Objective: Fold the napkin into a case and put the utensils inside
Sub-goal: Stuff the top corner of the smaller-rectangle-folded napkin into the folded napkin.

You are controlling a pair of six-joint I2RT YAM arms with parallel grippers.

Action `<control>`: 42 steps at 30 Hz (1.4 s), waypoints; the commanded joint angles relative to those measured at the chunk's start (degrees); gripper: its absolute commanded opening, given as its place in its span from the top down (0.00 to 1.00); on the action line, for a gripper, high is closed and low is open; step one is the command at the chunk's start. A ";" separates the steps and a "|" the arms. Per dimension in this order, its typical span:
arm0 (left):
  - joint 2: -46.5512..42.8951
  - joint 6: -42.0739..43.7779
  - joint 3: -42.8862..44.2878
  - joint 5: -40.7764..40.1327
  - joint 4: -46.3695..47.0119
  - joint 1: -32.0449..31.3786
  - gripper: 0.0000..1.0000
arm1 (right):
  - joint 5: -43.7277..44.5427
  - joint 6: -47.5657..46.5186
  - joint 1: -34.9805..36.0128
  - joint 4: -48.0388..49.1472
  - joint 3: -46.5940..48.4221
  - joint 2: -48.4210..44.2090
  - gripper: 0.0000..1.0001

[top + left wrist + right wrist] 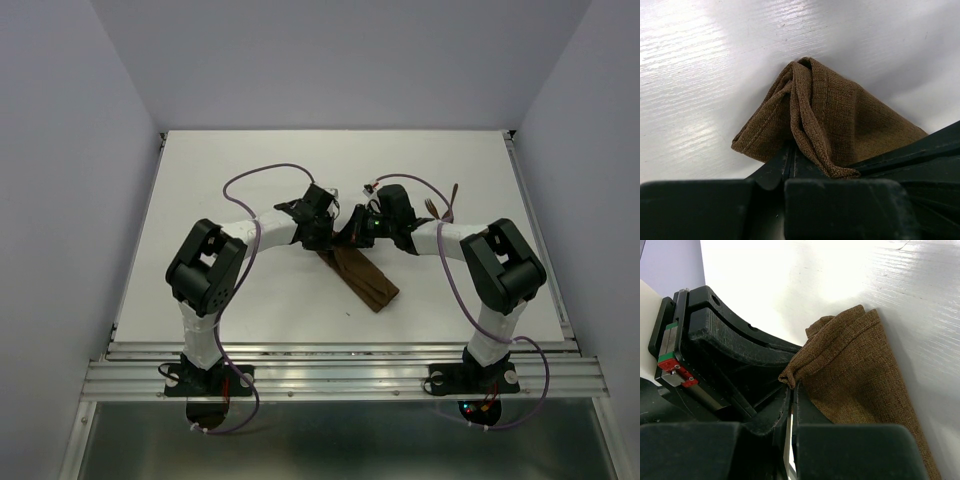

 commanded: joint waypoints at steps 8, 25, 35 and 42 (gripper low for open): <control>-6.33 -1.84 -0.63 1.84 1.22 -0.03 1.00 | -0.87 -0.60 -0.67 2.83 -0.44 -0.51 0.99; -7.92 -3.69 -3.18 5.27 3.15 1.28 1.00 | 0.98 -3.85 -0.67 -1.65 -0.61 -0.60 0.99; -7.84 -2.63 -3.09 3.16 2.80 0.49 0.68 | 0.89 -3.41 -0.67 -1.48 -0.09 -0.77 0.99; -6.16 -1.66 -2.65 1.84 2.27 -1.00 0.56 | 0.80 -3.24 -0.67 -1.56 0.35 -0.77 0.99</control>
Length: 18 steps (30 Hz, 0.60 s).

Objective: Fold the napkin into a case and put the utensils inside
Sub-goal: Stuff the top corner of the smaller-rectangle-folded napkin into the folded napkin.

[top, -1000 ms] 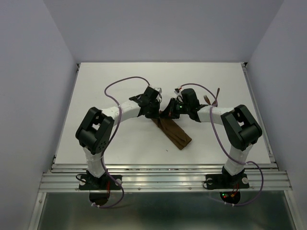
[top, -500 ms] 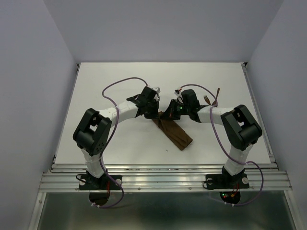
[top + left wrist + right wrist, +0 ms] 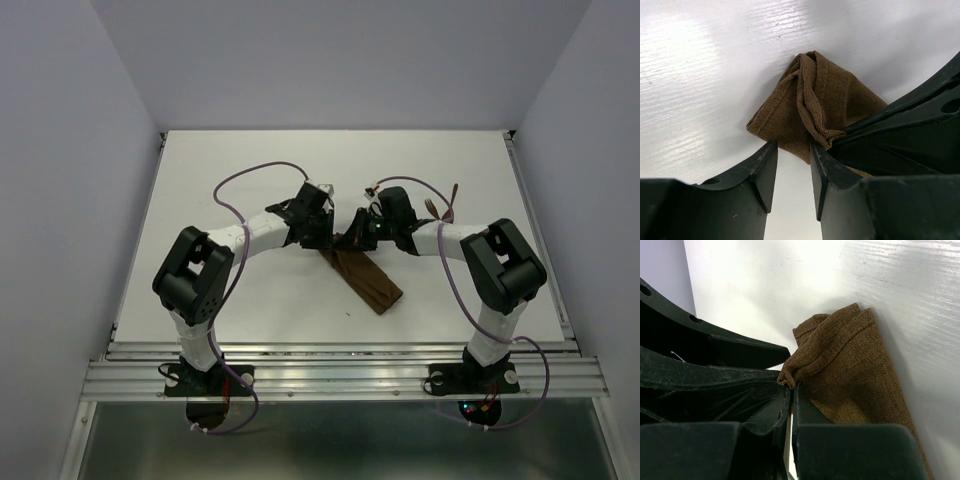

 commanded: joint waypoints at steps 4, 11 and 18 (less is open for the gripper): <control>-1.34 1.15 0.04 0.73 1.49 -1.68 0.58 | 0.32 -0.83 -0.26 0.49 1.23 -0.60 0.99; -1.07 3.09 -1.37 2.05 3.25 -2.03 0.72 | -1.43 0.49 -0.26 0.93 1.49 -0.77 0.99; -0.46 2.83 -1.90 2.49 3.95 -2.03 0.77 | -1.53 0.75 -0.26 1.11 1.40 -3.23 0.99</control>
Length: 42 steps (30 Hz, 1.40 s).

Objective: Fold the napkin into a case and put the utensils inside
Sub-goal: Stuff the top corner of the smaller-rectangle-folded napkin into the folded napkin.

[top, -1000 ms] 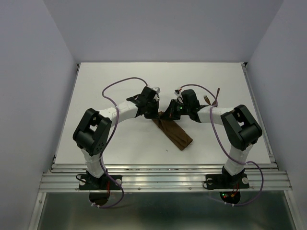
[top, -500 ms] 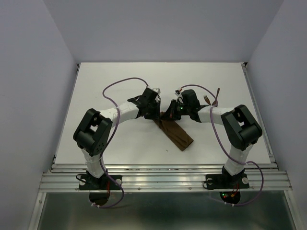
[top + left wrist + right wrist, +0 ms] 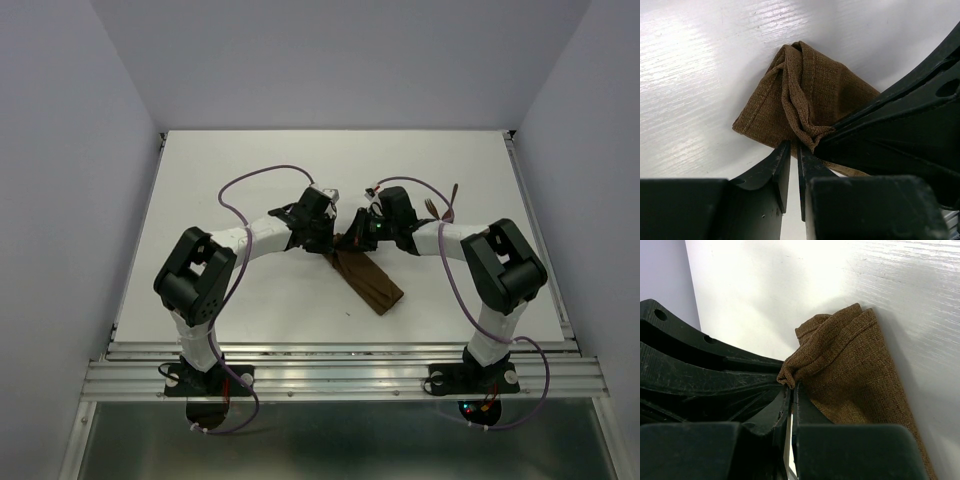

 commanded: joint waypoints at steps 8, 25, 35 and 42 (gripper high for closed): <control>-0.72 1.43 -0.45 2.05 2.38 -0.63 0.70 | -1.00 0.84 -0.57 2.00 0.79 -4.27 0.99; 0.68 2.13 1.13 1.70 1.94 -1.60 0.64 | -1.61 1.28 -0.57 2.18 1.32 -4.53 0.99; 2.18 2.75 2.36 -0.67 0.89 -3.44 0.60 | -1.88 1.19 -0.57 2.27 1.67 -4.44 0.99; 3.41 2.57 3.41 -4.44 0.10 -4.15 0.62 | -2.14 1.19 -0.57 2.53 1.58 -4.36 0.99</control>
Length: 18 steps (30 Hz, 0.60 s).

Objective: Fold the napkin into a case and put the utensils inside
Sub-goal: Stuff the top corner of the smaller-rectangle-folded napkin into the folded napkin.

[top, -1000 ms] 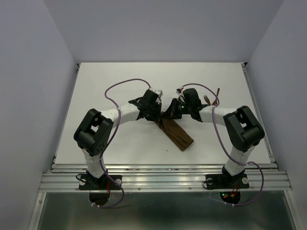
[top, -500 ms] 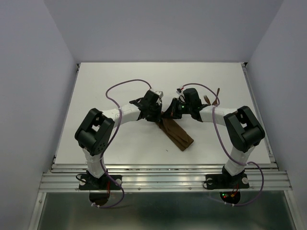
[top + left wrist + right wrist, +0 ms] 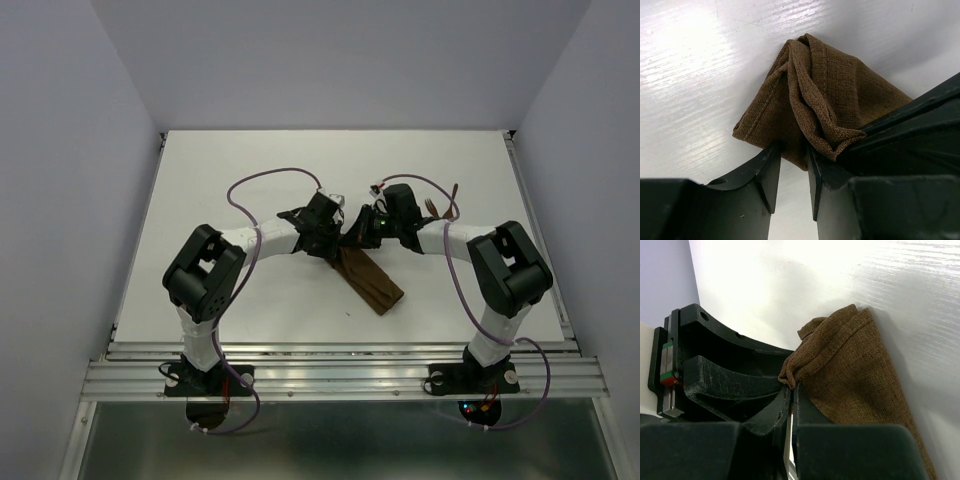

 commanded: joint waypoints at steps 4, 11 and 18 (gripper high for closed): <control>1.03 0.43 2.78 -2.05 -0.04 -2.20 0.73 | -2.25 0.63 0.46 4.30 1.40 -2.48 0.99; 0.50 -0.19 3.74 -2.41 -0.92 -2.11 0.99 | -2.60 -0.60 0.46 4.04 0.70 -2.30 0.99; -0.99 -1.33 2.43 1.54 0.22 -0.80 1.00 | -0.06 -4.47 0.46 -1.57 -0.18 -2.65 0.99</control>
